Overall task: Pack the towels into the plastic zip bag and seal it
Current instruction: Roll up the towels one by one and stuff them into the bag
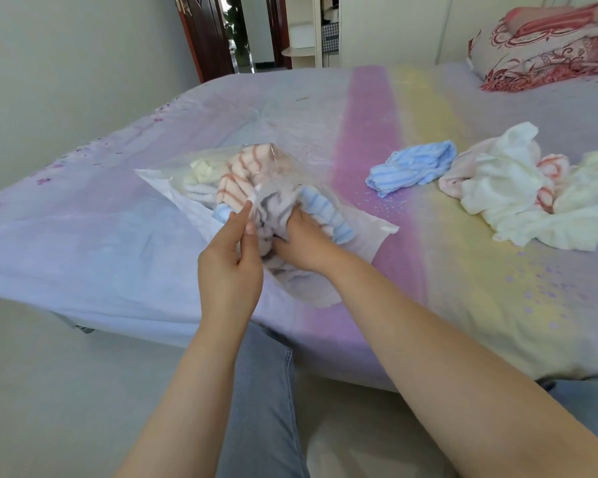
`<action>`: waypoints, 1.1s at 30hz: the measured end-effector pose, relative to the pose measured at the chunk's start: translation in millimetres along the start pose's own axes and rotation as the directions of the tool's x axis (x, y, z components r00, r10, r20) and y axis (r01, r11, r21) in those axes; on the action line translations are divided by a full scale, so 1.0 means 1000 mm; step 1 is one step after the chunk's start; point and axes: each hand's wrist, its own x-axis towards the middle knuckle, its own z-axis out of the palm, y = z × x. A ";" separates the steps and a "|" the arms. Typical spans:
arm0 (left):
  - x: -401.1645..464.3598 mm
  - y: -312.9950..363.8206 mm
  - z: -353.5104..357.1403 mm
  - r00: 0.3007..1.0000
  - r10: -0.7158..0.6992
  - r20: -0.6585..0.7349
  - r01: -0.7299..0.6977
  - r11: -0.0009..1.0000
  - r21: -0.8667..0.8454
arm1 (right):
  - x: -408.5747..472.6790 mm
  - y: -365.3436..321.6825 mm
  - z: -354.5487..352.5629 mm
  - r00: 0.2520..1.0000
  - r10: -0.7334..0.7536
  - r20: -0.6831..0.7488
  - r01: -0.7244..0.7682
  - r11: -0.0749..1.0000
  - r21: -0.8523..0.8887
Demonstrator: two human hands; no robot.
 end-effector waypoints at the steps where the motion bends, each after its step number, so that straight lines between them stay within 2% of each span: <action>1: 0.001 0.000 0.001 1.000 -0.004 -0.003 0.004 1.000 -0.001 | -0.008 0.002 -0.002 0.997 -0.023 -0.079 0.027 0.998 0.048; 2: 0.002 0.001 0.002 1.000 -0.006 -0.003 0.006 1.000 -0.008 | -0.018 0.003 -0.004 0.982 -0.043 -0.185 0.054 0.997 0.057; 4: 0.003 0.004 0.004 1.000 -0.012 0.006 0.012 0.999 -0.031 | -0.036 0.007 -0.006 0.923 -0.057 -0.381 0.049 0.998 -0.031; 6: 0.003 0.006 0.006 1.000 -0.004 0.018 0.005 0.999 -0.048 | -0.048 0.011 -0.006 0.886 -0.085 -0.456 0.043 0.994 -0.103; 8: 0.004 0.007 0.006 0.999 0.017 0.033 -0.015 0.998 -0.057 | -0.049 0.015 -0.001 0.863 -0.144 -0.484 0.110 0.989 -0.097; 13: 0.008 0.001 0.003 0.998 0.038 0.043 -0.036 0.998 -0.049 | -0.028 0.014 0.012 0.919 -0.305 -0.249 0.347 0.925 0.151; 16: 0.007 -0.003 0.002 0.997 0.065 0.034 -0.063 0.997 -0.051 | -0.006 0.009 0.013 0.946 -0.291 -0.142 0.317 0.920 0.231; 17: 0.007 -0.004 0.002 0.997 0.073 0.030 -0.072 0.996 -0.055 | 0.002 0.007 0.015 0.958 -0.278 -0.073 0.287 0.939 0.188; 19: 0.006 -0.005 0.000 0.996 0.086 0.028 -0.083 0.994 -0.068 | 0.019 0.003 0.025 0.969 -0.240 0.058 0.242 0.970 -0.024; 21: 0.005 -0.006 -0.002 0.996 0.092 0.008 -0.091 0.992 -0.093 | 0.038 0.004 0.039 0.971 -0.190 0.142 0.216 0.958 -0.191; 26: 0.005 -0.008 -0.008 0.991 0.104 -0.090 -0.118 0.978 -0.170 | 0.069 -0.002 0.049 0.972 -0.098 0.215 0.179 0.899 -0.399; 28: 0.008 -0.010 -0.009 0.987 0.086 -0.133 -0.110 0.977 -0.183 | 0.071 -0.009 0.046 0.974 -0.072 0.214 0.158 0.896 -0.416; 33: 0.012 -0.007 -0.003 0.987 0.103 -0.122 -0.124 0.976 -0.177 | 0.063 -0.003 0.059 0.994 -0.102 -0.033 0.090 0.963 -0.255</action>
